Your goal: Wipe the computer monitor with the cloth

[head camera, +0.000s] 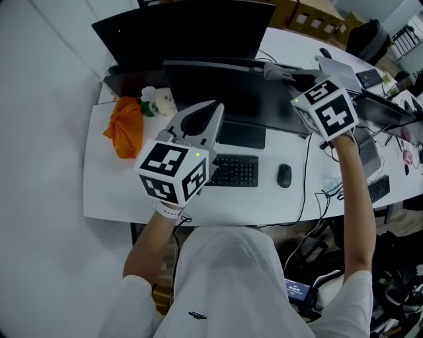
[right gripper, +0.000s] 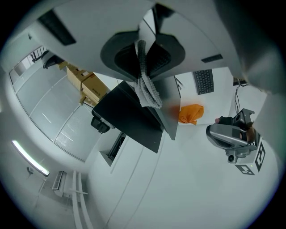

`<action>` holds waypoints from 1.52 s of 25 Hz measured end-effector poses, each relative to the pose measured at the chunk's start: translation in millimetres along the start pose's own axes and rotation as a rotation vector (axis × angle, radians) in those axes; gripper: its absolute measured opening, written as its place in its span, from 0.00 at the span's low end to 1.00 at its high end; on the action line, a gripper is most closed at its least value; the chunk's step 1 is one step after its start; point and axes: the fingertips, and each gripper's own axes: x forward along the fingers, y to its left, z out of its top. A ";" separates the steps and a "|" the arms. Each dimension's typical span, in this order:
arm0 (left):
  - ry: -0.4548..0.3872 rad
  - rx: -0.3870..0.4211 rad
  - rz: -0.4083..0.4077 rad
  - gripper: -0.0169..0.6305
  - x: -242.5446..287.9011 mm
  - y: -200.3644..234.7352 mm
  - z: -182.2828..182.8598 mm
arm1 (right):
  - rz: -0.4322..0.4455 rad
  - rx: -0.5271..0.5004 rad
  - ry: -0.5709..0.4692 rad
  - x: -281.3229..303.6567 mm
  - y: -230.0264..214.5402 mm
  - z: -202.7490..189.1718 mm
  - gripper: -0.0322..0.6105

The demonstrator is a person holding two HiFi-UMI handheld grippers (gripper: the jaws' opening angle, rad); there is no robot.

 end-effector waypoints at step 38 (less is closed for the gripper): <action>0.117 0.092 -0.117 0.05 90.7 -111.0 -27.3 | -0.170 0.329 0.023 -76.9 -130.0 -192.2 0.09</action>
